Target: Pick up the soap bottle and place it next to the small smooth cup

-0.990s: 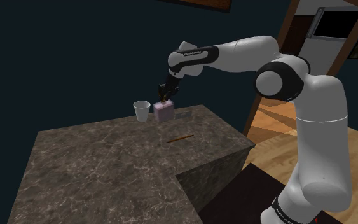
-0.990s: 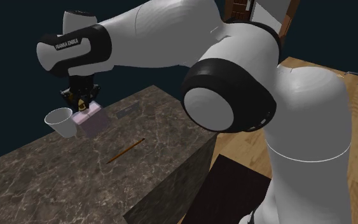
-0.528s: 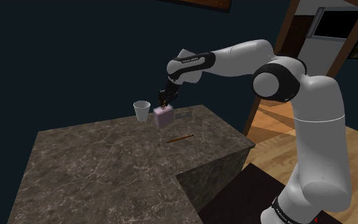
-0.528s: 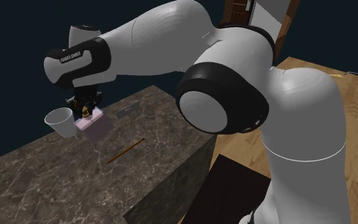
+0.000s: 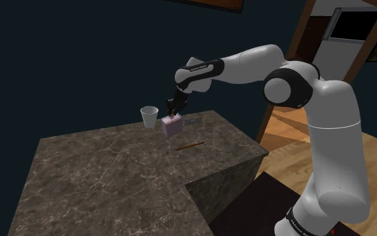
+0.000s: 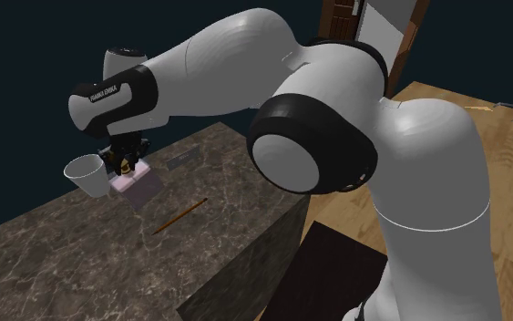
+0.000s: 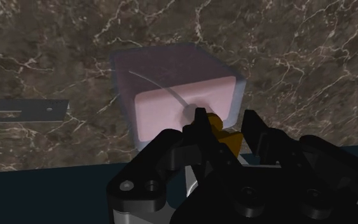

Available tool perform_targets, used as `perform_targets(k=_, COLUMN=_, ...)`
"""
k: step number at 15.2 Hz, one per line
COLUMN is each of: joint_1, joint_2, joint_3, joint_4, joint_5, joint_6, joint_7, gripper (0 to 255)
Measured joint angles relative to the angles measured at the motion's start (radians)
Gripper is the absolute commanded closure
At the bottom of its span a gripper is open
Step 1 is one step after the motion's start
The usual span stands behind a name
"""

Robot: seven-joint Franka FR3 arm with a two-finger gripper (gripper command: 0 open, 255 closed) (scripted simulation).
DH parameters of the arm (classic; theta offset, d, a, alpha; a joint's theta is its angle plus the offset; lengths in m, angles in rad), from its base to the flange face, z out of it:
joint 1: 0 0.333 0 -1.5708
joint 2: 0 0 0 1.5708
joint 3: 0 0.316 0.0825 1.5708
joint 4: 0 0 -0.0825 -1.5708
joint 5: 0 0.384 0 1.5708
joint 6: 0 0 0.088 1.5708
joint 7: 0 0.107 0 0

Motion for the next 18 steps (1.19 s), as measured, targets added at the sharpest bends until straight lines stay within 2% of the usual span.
perform_targets(k=3, joint_1=0.000, joint_2=0.000, joint_3=0.000, joint_4=0.000, joint_5=0.000, joint_6=0.000, joint_7=0.000, gripper=255)
perform_targets(k=4, joint_1=0.000, joint_2=0.000, joint_3=0.000, joint_4=0.000, joint_5=0.000, joint_6=0.000, joint_7=0.000, gripper=0)
perform_targets(k=10, joint_1=0.000, joint_2=0.000, joint_3=0.000, joint_4=0.000, joint_5=0.000, joint_6=0.001, joint_7=0.000, gripper=0)
perform_targets(k=14, joint_1=0.001, joint_2=-0.074, joint_3=-0.016, joint_4=-0.016, joint_5=-0.023, joint_6=-0.057, joint_7=0.011, gripper=0)
perform_targets(k=18, joint_1=0.000, joint_2=-0.084, joint_3=-0.019, joint_4=-0.008, joint_5=-0.028, joint_6=-0.074, joint_7=0.015, gripper=0)
